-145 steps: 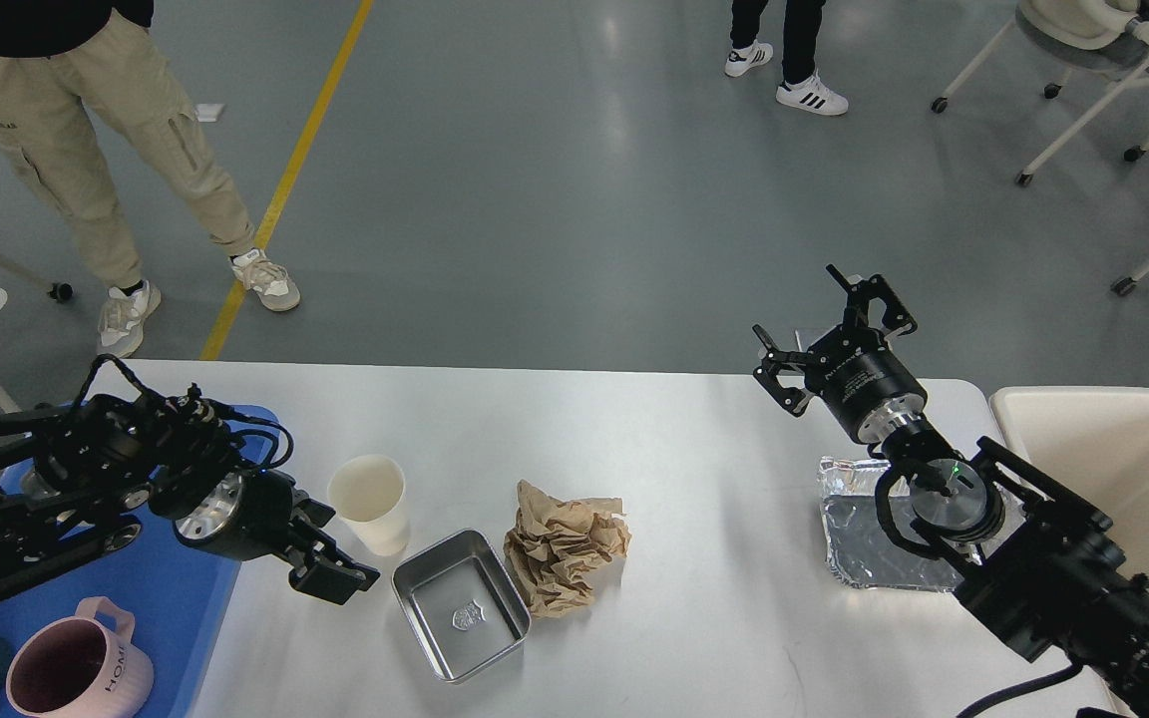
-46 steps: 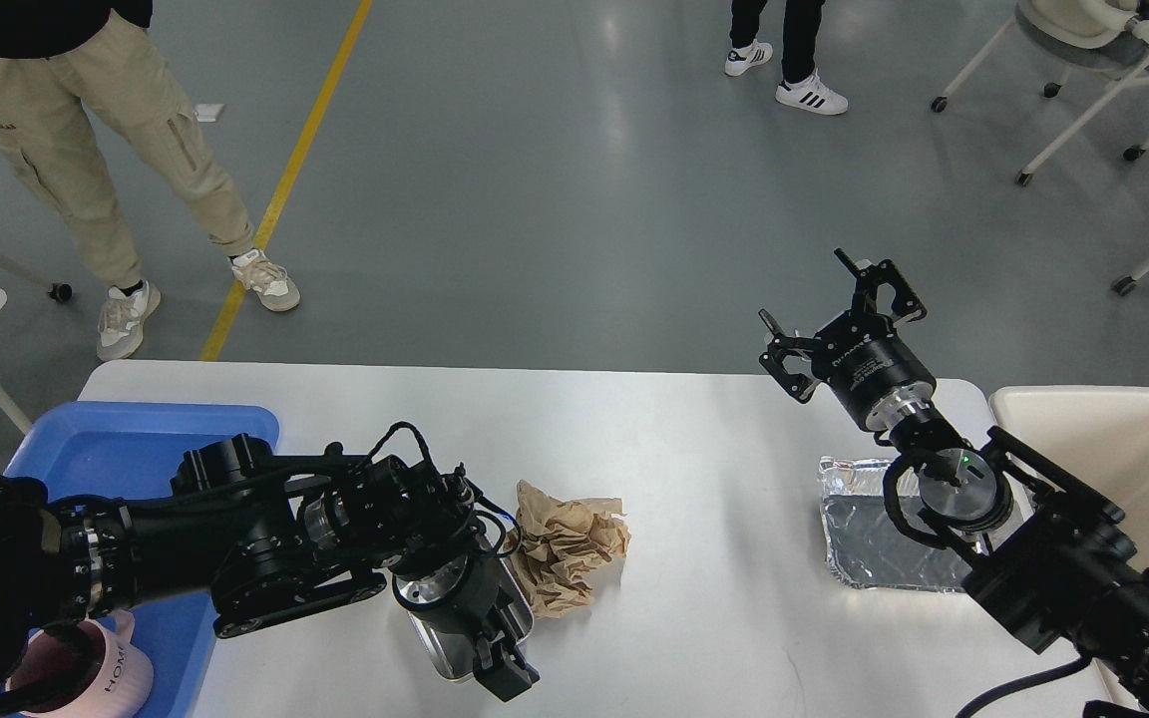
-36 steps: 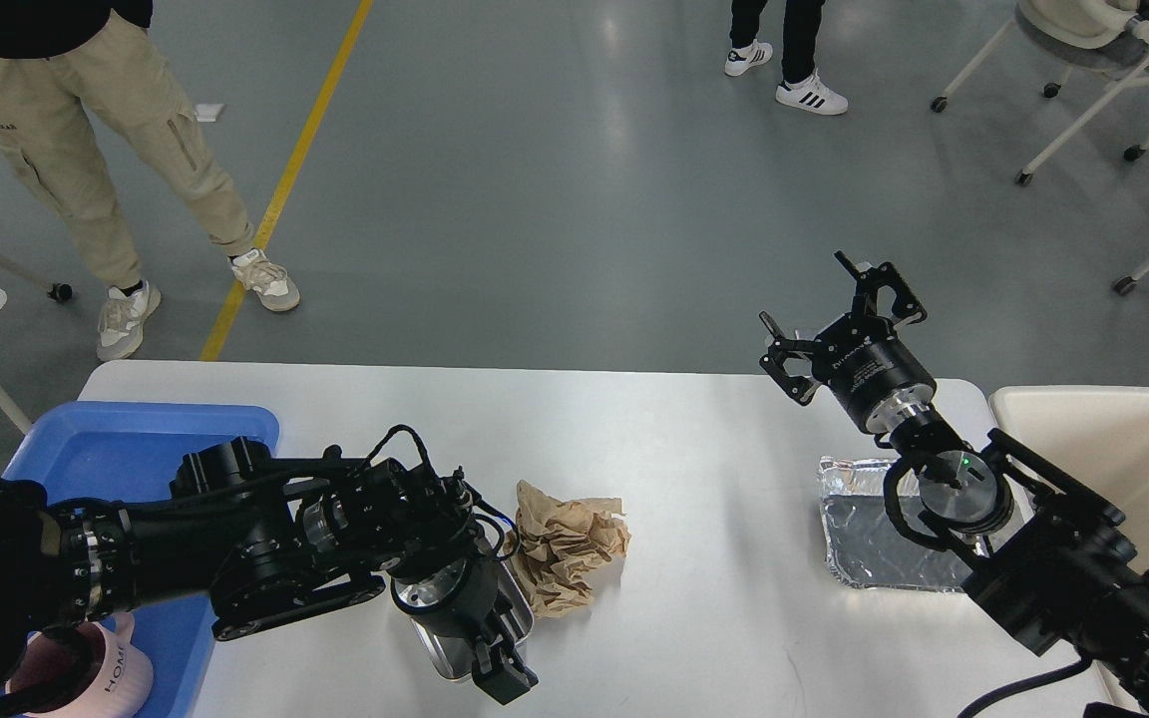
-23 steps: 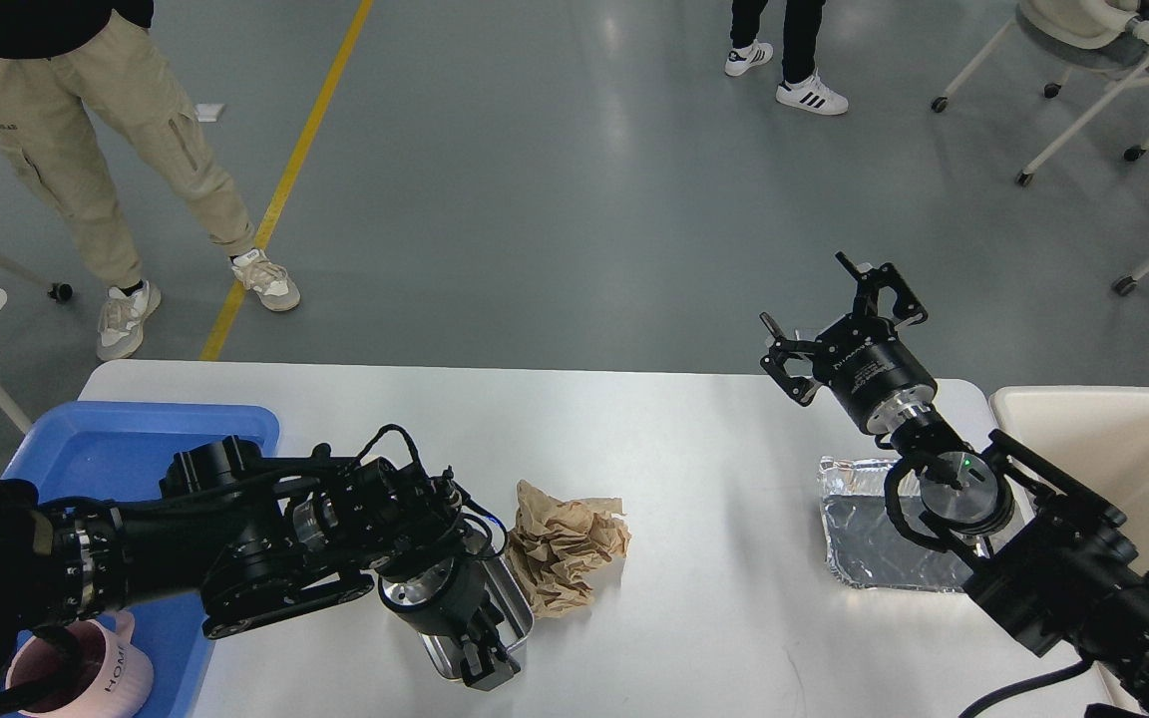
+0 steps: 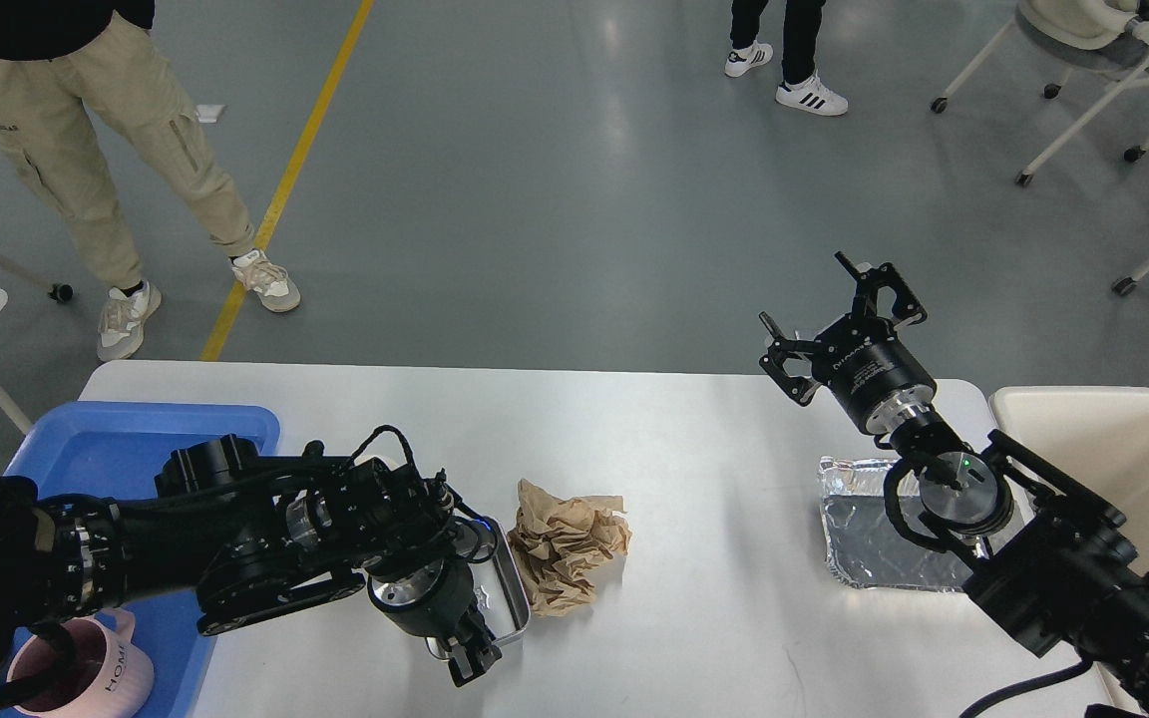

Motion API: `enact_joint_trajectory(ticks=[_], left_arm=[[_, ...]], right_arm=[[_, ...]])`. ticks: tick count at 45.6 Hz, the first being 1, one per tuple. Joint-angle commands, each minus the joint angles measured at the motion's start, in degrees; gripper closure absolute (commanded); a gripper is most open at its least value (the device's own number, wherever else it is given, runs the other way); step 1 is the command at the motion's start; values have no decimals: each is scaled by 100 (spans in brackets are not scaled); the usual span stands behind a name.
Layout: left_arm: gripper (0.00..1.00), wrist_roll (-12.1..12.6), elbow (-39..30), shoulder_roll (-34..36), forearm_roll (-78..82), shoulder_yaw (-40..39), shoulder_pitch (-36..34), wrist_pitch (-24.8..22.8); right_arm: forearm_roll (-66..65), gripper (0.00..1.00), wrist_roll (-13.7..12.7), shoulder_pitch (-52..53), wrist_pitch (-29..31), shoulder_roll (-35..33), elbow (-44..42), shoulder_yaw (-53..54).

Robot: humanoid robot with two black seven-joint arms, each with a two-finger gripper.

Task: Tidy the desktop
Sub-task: 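Grasp the metal tray edge with the left gripper and slide it nearer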

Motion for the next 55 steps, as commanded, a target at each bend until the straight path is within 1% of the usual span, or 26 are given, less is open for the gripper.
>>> enact_joint_trajectory(ticks=[1, 11, 17, 25, 33, 37, 46, 50, 55], left_arm=[[100, -153, 37, 0, 82, 1, 15, 16], [100, -197, -16, -27, 109, -43, 15, -1], [100, -329, -104, -53, 82, -87, -29, -19], [99, -373, -350, -132, 65, -105, -64, -63], [99, -356, -824, -220, 56, -192, -240, -115], [99, -338, -1053, -194, 56, -210, -380, -282], [99, -373, -1211, -71, 56, -447, -688, -484], [99, -391, -1343, 105, 65, -500, -697, -546], [100, -399, -1352, 149, 65, -482, -627, -537]], right_arm=[[1, 0, -1, 0, 0, 0, -9, -1], [-7, 0, -1, 18, 0, 9, -9, -1], [-7, 0, -1, 27, 0, 0, -18, -1], [-7, 0, -1, 36, 0, 0, -26, -1], [-7, 0, -1, 36, 0, -8, -35, -10], [-7, 0, -1, 44, 0, -8, -44, -10], [-7, 0, -1, 27, 0, 0, -53, -19], [-7, 0, -1, 36, 0, 0, -35, -10], [-7, 0, -1, 44, -18, 0, -26, -10]])
